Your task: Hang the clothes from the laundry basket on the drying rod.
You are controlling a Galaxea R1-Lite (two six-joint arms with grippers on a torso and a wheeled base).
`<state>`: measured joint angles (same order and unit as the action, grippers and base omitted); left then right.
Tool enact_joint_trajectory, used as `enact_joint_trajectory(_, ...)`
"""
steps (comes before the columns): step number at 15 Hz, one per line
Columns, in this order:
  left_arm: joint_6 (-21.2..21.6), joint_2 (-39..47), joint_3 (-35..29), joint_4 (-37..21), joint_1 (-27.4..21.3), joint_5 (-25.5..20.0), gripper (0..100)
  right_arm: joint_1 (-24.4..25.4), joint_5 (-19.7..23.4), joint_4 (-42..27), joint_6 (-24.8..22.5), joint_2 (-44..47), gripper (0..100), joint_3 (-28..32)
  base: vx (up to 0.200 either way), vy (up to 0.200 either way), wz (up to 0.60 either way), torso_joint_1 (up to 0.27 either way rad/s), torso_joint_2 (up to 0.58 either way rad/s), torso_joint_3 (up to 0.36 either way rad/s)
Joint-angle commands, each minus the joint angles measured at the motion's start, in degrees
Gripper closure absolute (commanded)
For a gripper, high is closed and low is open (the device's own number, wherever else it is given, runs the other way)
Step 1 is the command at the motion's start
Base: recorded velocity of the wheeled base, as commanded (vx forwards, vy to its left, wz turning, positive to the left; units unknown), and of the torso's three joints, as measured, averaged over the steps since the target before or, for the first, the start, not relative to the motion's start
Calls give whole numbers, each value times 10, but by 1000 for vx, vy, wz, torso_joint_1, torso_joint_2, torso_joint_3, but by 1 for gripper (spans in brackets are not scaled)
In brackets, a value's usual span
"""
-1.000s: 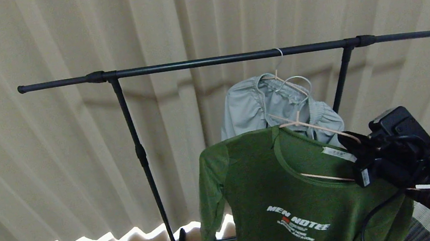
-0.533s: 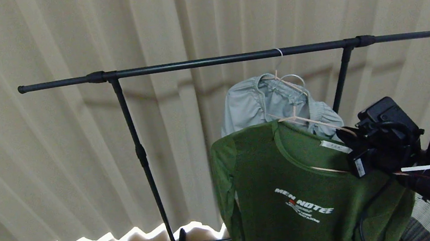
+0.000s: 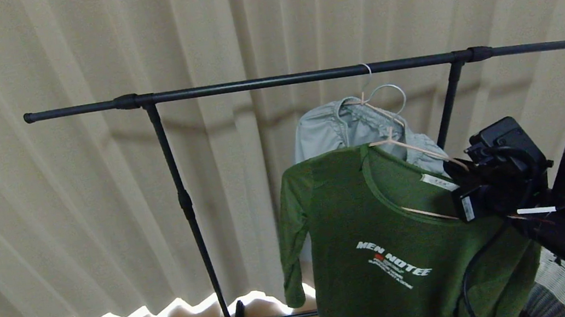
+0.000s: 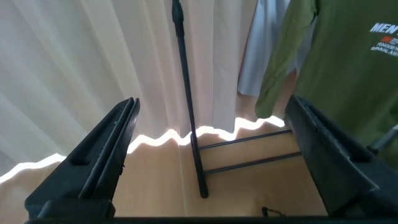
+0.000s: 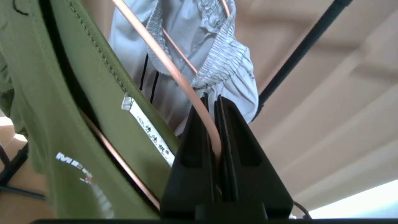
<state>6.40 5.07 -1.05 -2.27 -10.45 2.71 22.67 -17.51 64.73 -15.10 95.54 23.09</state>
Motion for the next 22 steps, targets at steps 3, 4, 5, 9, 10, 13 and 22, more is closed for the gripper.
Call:
enact_joint_trajectory(3, 2, 2, 0, 0, 0, -6, 0, 2, 2, 4, 2, 9, 100, 4, 67, 0, 0, 1, 1, 2)
enact_joint_trajectory(4, 3, 2, 0, -1, 0, -14, 0, 3, 2, 5, 2, 7, 100, 3, 200, 0, 0, -7, -2, 7)
enact_joint_trajectory(5, 1, 2, 0, -1, 0, -20, 0, 4, 2, 5, 2, 6, 100, 3, 200, 0, 0, -12, 7, 7)
enact_joint_trajectory(9, 0, 2, 0, -1, 0, -25, 0, 20, 2, 5, 2, 10, 100, 6, 200, 0, 0, 8, 4, 1)
enact_joint_trajectory(10, 0, 2, 0, -1, 0, -25, 0, 26, 2, 5, 3, 12, 100, 12, 200, 0, 0, 2, 12, 2)
enact_joint_trajectory(13, 1, 2, 0, -1, 0, -25, 0, 37, 1, 0, 17, 18, 100, 31, 200, 0, 0, 2, 5, 1)
enact_joint_trajectory(22, 2, 2, 0, -1, 0, -24, 0, 35, -33, 0, 17, 50, 100, 75, 111, 0, 0, 2, 2, 0)
